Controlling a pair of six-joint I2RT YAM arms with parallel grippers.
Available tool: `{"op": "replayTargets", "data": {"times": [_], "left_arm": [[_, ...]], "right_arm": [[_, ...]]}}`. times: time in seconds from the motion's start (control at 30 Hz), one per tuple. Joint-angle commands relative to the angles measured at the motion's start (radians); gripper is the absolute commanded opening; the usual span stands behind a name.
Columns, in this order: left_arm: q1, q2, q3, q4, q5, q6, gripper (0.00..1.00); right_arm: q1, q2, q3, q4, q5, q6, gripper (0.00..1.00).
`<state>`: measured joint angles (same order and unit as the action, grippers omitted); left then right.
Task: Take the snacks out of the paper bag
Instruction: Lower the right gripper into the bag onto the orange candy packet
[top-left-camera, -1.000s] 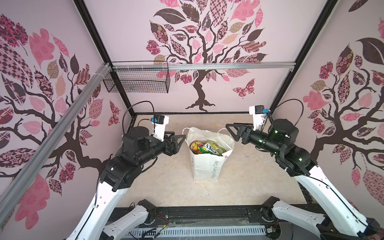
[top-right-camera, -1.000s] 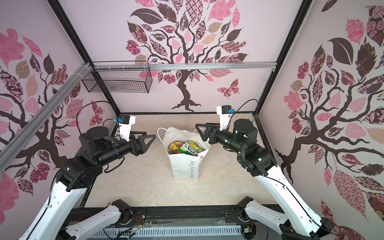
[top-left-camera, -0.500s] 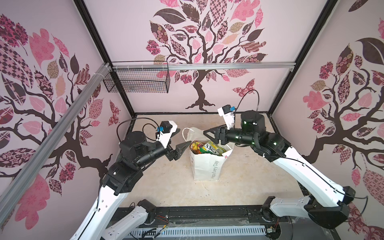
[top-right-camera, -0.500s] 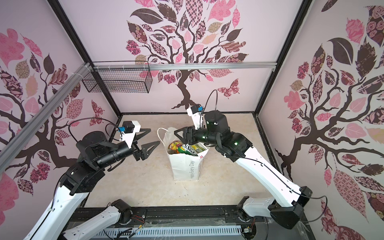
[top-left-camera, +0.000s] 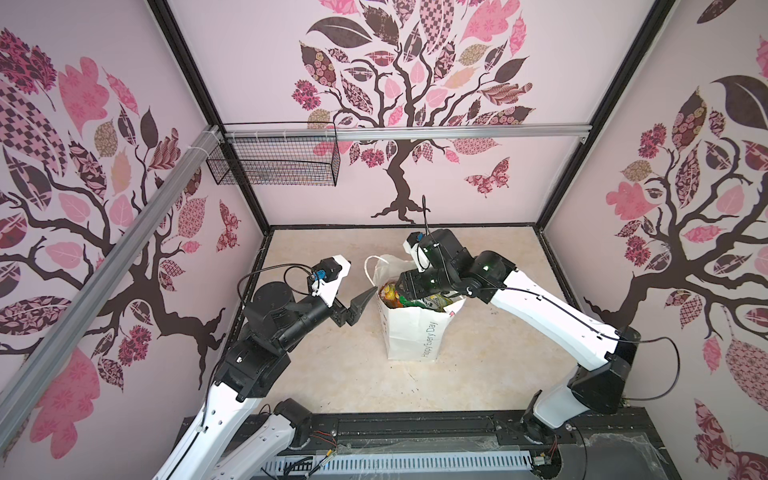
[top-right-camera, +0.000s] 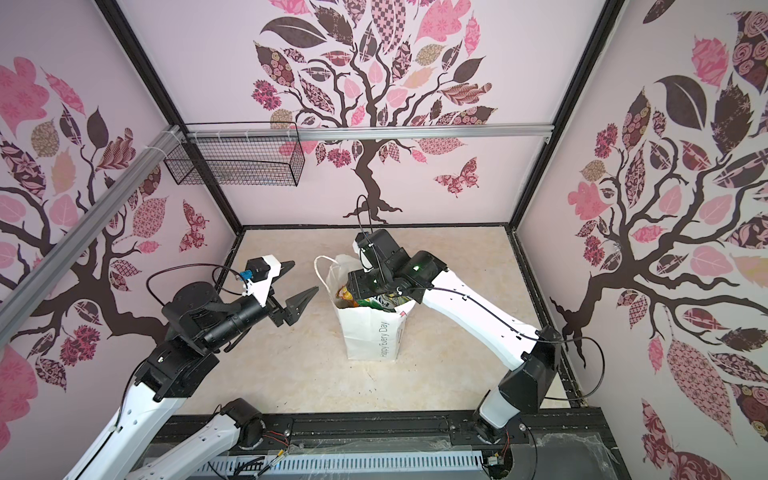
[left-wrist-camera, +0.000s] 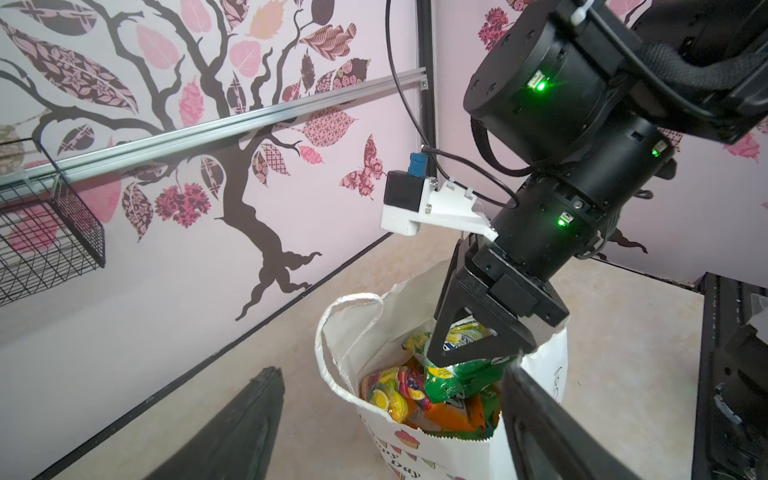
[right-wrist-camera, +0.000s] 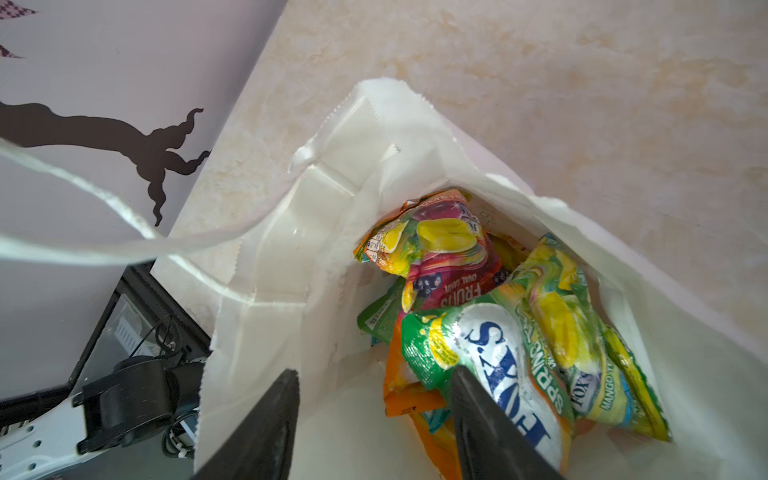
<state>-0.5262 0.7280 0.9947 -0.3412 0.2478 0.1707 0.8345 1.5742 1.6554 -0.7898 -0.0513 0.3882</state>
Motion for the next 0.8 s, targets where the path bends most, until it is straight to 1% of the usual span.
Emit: {"op": "replayTargets", "data": {"times": [0.0, 0.1, 0.17, 0.33, 0.57, 0.7, 0.77], "left_arm": [[-0.002, -0.011, -0.032, 0.054, -0.003, -0.017, 0.84], [-0.002, -0.017, -0.034, 0.059, -0.005, -0.031, 0.83], [-0.003, -0.027, -0.046, 0.063, -0.008, -0.033, 0.84], [-0.003, -0.049, -0.071, 0.079, -0.023, -0.03, 0.83], [-0.003, -0.052, -0.077, 0.081, -0.036, -0.025, 0.84], [-0.003, -0.046, -0.078, 0.08, -0.04, -0.025, 0.84], [-0.002, -0.044, -0.08, 0.083, -0.039, -0.027, 0.84]], "right_arm": [[0.002, 0.01, -0.011, -0.003, 0.053, 0.014, 0.61], [0.003, 0.059, -0.007, -0.028, 0.057, 0.026, 0.61], [0.002, 0.096, -0.006, -0.038, 0.057, 0.029, 0.63], [0.002, 0.176, -0.016, -0.03, 0.075, 0.025, 0.73], [0.002, 0.29, -0.029, -0.034, 0.091, 0.018, 0.81], [0.002, 0.328, -0.073, -0.006, 0.075, 0.024, 0.8], [0.002, 0.338, -0.102, 0.014, 0.067, 0.029, 0.77]]}}
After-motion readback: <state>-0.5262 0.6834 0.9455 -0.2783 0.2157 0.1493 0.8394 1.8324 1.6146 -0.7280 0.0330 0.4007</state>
